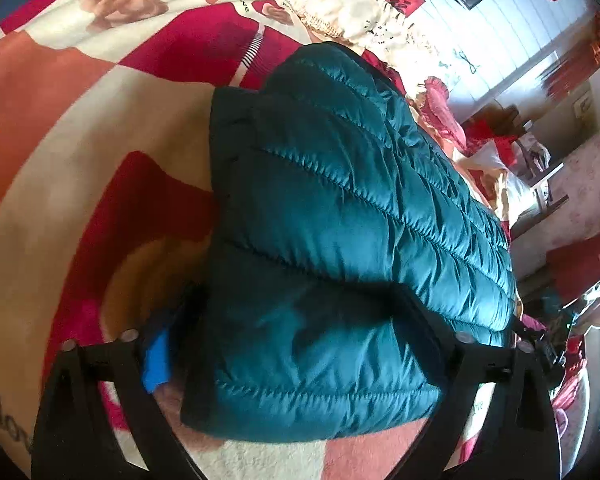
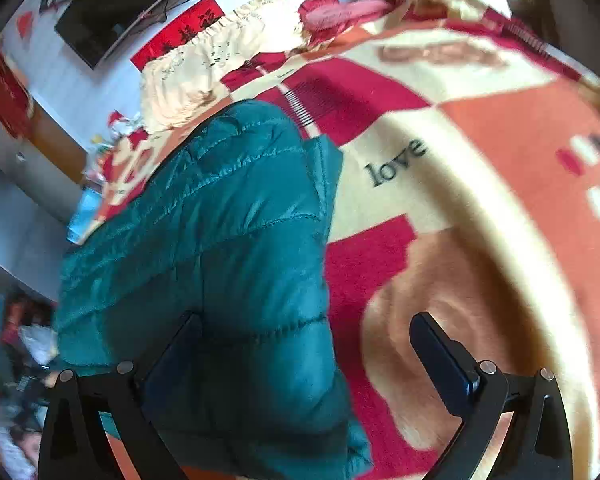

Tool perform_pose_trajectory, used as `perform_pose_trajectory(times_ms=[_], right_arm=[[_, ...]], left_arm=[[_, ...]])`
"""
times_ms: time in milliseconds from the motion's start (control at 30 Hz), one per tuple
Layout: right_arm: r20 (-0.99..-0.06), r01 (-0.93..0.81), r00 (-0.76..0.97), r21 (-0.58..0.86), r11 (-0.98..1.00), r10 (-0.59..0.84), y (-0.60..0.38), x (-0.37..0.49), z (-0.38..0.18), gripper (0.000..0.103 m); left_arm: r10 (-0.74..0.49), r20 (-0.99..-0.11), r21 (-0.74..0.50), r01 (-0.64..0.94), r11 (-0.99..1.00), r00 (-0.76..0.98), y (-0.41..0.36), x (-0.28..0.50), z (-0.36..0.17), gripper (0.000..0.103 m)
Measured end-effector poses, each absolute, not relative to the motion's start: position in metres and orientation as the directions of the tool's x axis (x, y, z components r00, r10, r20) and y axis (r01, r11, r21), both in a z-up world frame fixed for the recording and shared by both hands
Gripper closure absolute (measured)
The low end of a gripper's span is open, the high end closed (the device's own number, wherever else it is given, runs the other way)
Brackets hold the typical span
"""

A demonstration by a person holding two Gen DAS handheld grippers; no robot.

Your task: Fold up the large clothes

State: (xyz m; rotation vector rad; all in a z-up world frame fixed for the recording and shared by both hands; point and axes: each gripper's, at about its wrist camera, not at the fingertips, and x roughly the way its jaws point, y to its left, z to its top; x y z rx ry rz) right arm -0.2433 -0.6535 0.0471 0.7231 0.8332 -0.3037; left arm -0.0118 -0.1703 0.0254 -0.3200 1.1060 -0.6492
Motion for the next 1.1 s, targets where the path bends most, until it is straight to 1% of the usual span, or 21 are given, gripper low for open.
perform_pose_trajectory(times_ms=[33,67,233,367,400,467,500,533,567,633,667,733,833,933,1033,1100], right_arm=[[-0.751,0.493,0.659,0.485,0.722,0.054,-0.655,-0.241,0.044,0.000],[-0.745,0.480,0.664,0.494,0.725,0.068,-0.654,-0.239,0.043,0.000],[-0.714,0.397,0.685,0.535,0.746,0.148,-0.649,-0.221,0.036,0.000],[-0.689,0.373,0.698,0.581,0.723,0.194,-0.645,-0.208,0.030,0.000],[-0.687,0.367,0.697,0.587,0.721,0.204,-0.641,-0.206,0.030,0.000],[-0.689,0.353,0.695,0.577,0.736,0.206,-0.629,-0.201,0.032,0.000],[-0.695,0.354,0.697,0.547,0.758,0.176,-0.622,-0.201,0.037,0.003],[-0.699,0.354,0.702,0.513,0.782,0.141,-0.614,-0.201,0.043,0.011],[-0.701,0.356,0.704,0.486,0.798,0.113,-0.609,-0.202,0.048,0.015],[-0.702,0.354,0.708,0.446,0.822,0.076,-0.599,-0.207,0.059,0.030],[-0.701,0.353,0.710,0.444,0.824,0.073,-0.596,-0.209,0.063,0.033],[-0.691,0.351,0.718,0.466,0.812,0.086,-0.595,-0.217,0.071,0.043],[-0.674,0.326,0.728,0.501,0.802,0.125,-0.589,-0.231,0.085,0.045],[-0.676,0.295,0.722,0.496,0.817,0.150,-0.577,-0.252,0.101,0.045],[-0.687,0.278,0.705,0.495,0.823,0.176,-0.563,-0.283,0.112,0.045],[-0.695,0.281,0.693,0.505,0.816,0.191,-0.559,-0.305,0.112,0.045]], left_arm=[[-0.633,-0.718,-0.550,0.321,0.771,0.289,-0.172,-0.011,0.023,0.001],[-0.638,-0.714,-0.559,0.315,0.767,0.288,-0.174,-0.010,0.021,0.001],[-0.656,-0.687,-0.584,0.300,0.755,0.313,-0.179,-0.009,0.011,0.000],[-0.647,-0.696,-0.576,0.296,0.762,0.312,-0.184,-0.011,0.012,0.001],[-0.651,-0.695,-0.580,0.297,0.758,0.306,-0.184,-0.011,0.013,0.002],[-0.660,-0.685,-0.584,0.310,0.750,0.307,-0.185,-0.014,0.019,0.017],[-0.662,-0.681,-0.578,0.326,0.748,0.312,-0.186,-0.018,0.024,0.022],[-0.661,-0.680,-0.567,0.344,0.749,0.318,-0.187,-0.021,0.029,0.029],[-0.661,-0.678,-0.557,0.361,0.748,0.323,-0.187,-0.025,0.034,0.035],[-0.668,-0.670,-0.554,0.380,0.740,0.325,-0.185,-0.031,0.043,0.043],[-0.675,-0.663,-0.559,0.384,0.734,0.324,-0.182,-0.034,0.048,0.045],[-0.690,-0.650,-0.574,0.388,0.721,0.319,-0.175,-0.042,0.057,0.048],[-0.705,-0.643,-0.578,0.414,0.703,0.300,-0.162,-0.066,0.071,0.050],[-0.710,-0.648,-0.564,0.453,0.690,0.275,-0.148,-0.097,0.082,0.050],[-0.714,-0.659,-0.559,0.481,0.676,0.237,-0.130,-0.133,0.082,0.050],[-0.703,-0.676,-0.558,0.469,0.684,0.221,-0.118,-0.150,0.073,0.050]])
